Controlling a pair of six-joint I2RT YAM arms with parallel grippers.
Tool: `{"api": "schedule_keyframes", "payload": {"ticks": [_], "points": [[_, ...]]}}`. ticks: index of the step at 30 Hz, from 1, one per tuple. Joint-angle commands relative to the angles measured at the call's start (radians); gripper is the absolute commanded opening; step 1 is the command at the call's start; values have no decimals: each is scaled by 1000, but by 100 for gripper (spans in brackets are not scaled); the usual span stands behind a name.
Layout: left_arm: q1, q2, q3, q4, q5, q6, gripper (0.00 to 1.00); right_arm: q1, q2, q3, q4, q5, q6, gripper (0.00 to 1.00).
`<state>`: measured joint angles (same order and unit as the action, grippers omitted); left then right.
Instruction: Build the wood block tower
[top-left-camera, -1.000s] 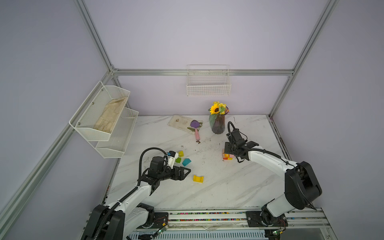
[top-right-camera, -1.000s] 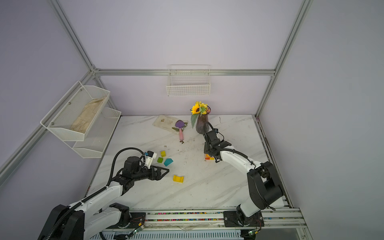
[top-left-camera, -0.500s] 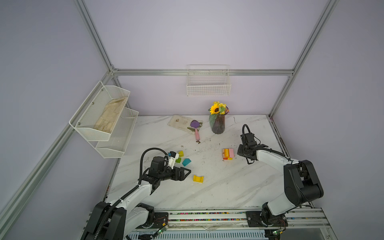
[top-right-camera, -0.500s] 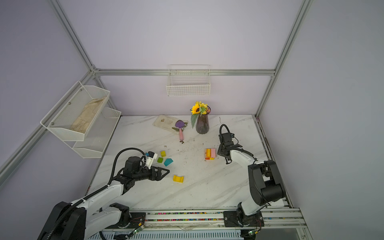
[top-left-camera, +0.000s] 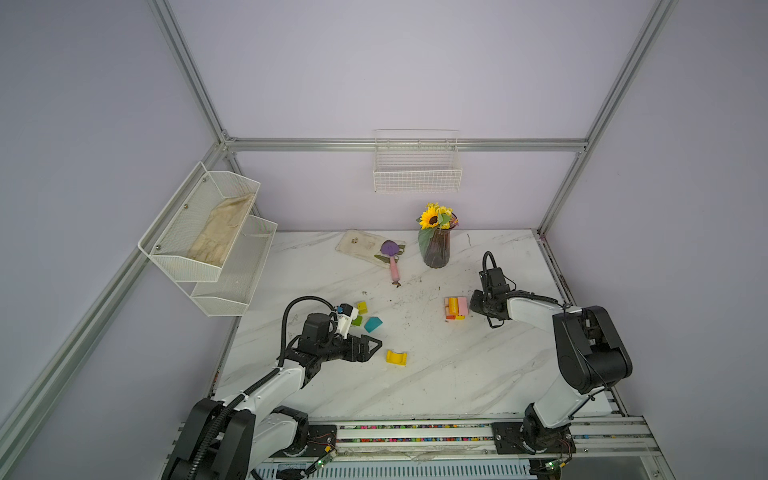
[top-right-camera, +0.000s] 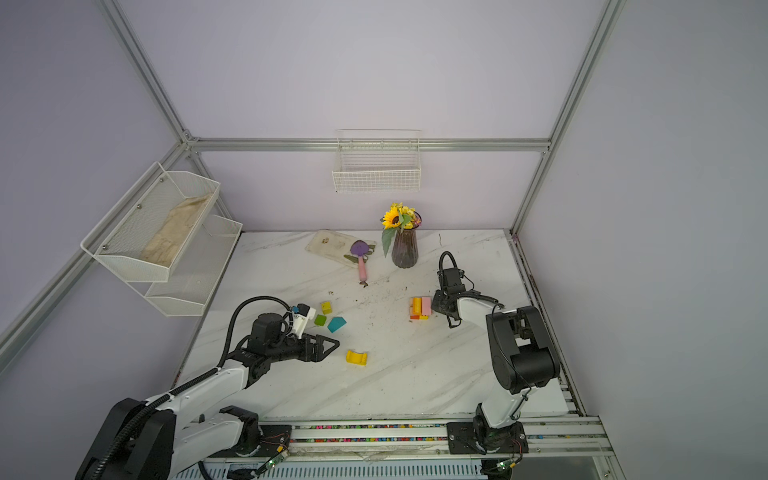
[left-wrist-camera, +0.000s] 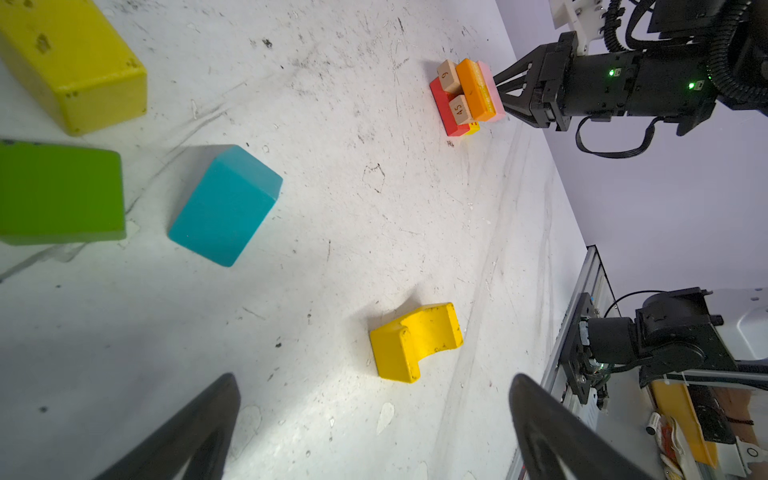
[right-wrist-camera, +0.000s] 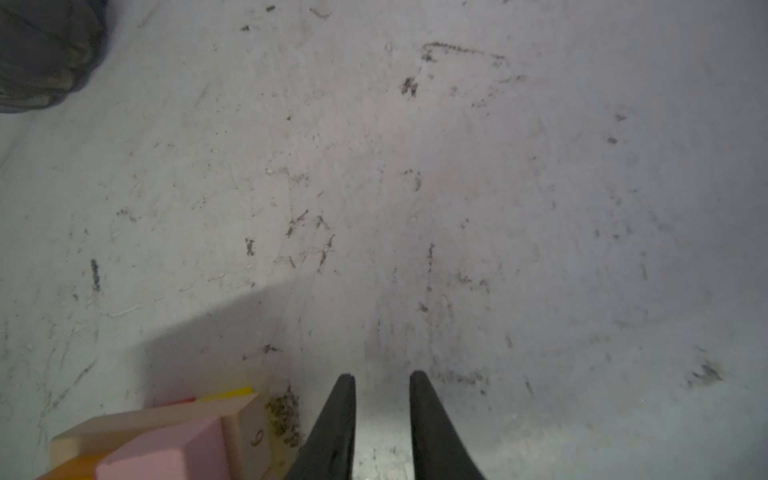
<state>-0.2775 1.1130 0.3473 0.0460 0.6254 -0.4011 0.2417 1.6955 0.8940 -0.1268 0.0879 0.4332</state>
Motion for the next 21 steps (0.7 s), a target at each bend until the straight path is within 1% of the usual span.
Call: {"api": "schedule_keyframes", "payload": {"ticks": [1,8,21], "points": [[-6,-3,42,34,23,17,100,-4,14,-4,28,-24,-14,27],[-8,-6,42,34,22,17,100,-4,48,14,25,-51,-21,26],[-8,7,45,34,20,17,100,-4,46,2,39,-117,-42,26]]}}
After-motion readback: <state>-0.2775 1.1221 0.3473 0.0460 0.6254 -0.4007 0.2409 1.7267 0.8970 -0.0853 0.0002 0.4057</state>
